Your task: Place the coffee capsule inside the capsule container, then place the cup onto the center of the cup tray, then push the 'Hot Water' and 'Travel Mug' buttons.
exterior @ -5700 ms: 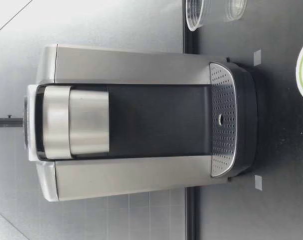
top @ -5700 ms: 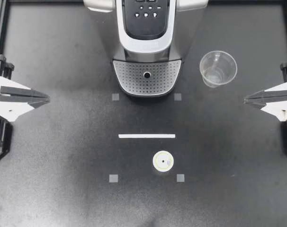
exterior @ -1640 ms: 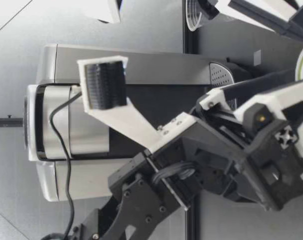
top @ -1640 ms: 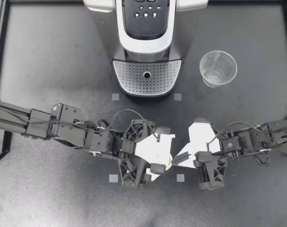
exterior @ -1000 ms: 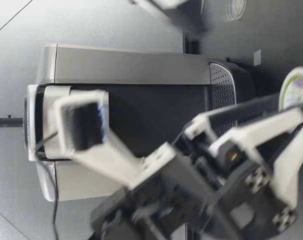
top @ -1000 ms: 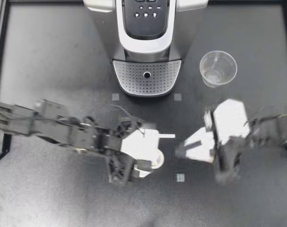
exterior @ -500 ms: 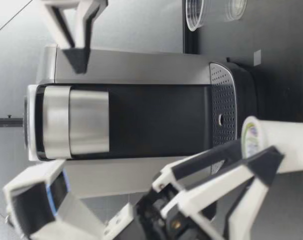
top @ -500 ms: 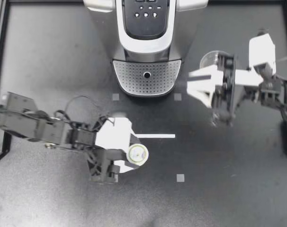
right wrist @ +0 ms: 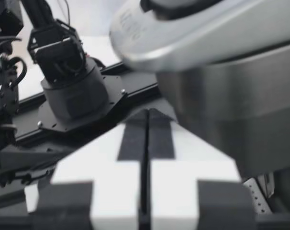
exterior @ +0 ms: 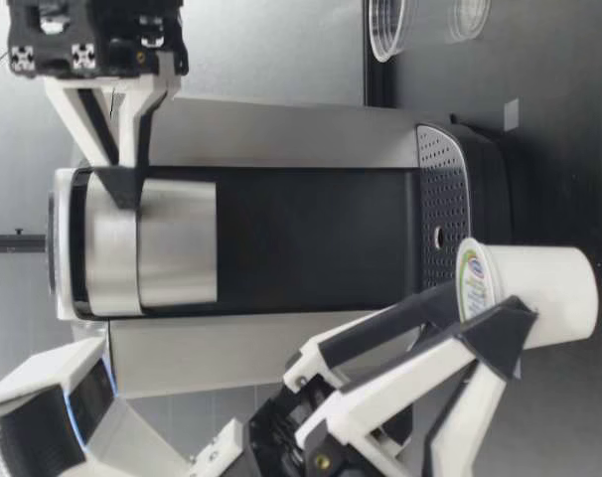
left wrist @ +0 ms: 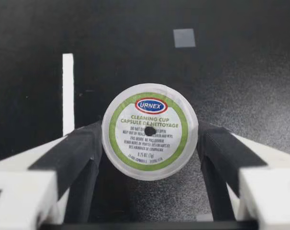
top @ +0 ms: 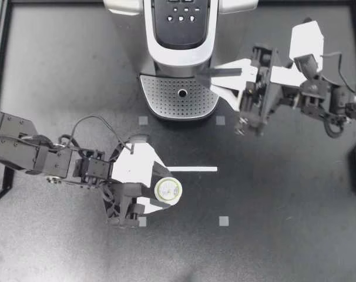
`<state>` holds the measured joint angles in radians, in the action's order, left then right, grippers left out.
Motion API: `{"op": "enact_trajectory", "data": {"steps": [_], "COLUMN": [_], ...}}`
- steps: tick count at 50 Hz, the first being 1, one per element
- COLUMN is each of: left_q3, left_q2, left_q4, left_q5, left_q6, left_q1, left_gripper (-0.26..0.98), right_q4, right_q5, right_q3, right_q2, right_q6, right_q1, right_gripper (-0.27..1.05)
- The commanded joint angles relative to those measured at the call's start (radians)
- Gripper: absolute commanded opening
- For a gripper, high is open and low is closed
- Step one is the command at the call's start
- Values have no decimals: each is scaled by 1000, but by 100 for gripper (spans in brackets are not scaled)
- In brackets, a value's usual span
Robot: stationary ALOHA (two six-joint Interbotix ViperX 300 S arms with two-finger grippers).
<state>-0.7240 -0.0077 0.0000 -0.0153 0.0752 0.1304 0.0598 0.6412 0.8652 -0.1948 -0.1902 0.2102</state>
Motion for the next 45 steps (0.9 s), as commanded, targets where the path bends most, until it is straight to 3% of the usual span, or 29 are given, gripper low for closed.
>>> {"op": "enact_trajectory", "data": {"steps": [1, 45], "left_q3": [12, 26], "left_q2": [-28, -20], "left_q4": [-2, -2], "left_q5": [8, 8], "left_q6": [-3, -8], "left_q1": [-3, -3], "left_gripper": [45, 45], "right_q4": [2, 2], "right_q5": [14, 187], "right_q3": [-32, -98], "right_q2": [-5, -40], "right_q6": [0, 3], "right_q1": [17, 64], "right_gripper": [5, 5]}}
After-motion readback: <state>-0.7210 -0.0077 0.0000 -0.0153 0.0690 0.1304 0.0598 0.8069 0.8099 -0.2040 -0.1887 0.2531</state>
